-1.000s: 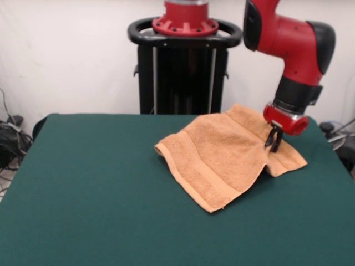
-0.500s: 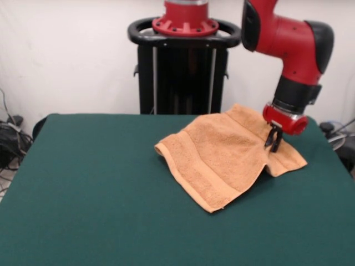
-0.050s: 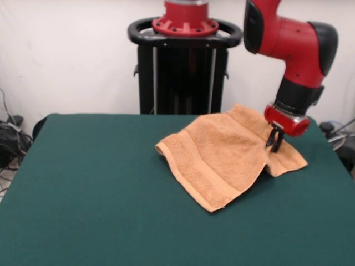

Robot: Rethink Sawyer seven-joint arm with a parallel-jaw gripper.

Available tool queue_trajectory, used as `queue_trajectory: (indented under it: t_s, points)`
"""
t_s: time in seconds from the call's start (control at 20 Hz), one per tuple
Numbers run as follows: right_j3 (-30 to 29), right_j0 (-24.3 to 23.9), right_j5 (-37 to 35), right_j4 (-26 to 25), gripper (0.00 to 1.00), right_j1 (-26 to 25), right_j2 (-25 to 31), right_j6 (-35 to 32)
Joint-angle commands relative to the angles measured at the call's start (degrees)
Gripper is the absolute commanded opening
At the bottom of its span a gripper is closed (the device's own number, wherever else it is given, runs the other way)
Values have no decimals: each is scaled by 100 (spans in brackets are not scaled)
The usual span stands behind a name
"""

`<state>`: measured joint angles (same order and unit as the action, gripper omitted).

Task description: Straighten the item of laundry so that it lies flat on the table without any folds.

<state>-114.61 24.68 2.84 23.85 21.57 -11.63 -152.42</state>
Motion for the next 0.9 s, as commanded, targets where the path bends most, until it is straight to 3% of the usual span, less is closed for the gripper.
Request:
queue_trajectory:
  t_s: [0.05, 0.45, 0.9]
  points:
    - [1707, 385, -531, 29, 0, -682, 1426, -50]
    - [1961, 629, -822, 214, 0, -740, 1193, -274]
    - [1789, 562, -712, 143, 0, -597, 1309, -419]
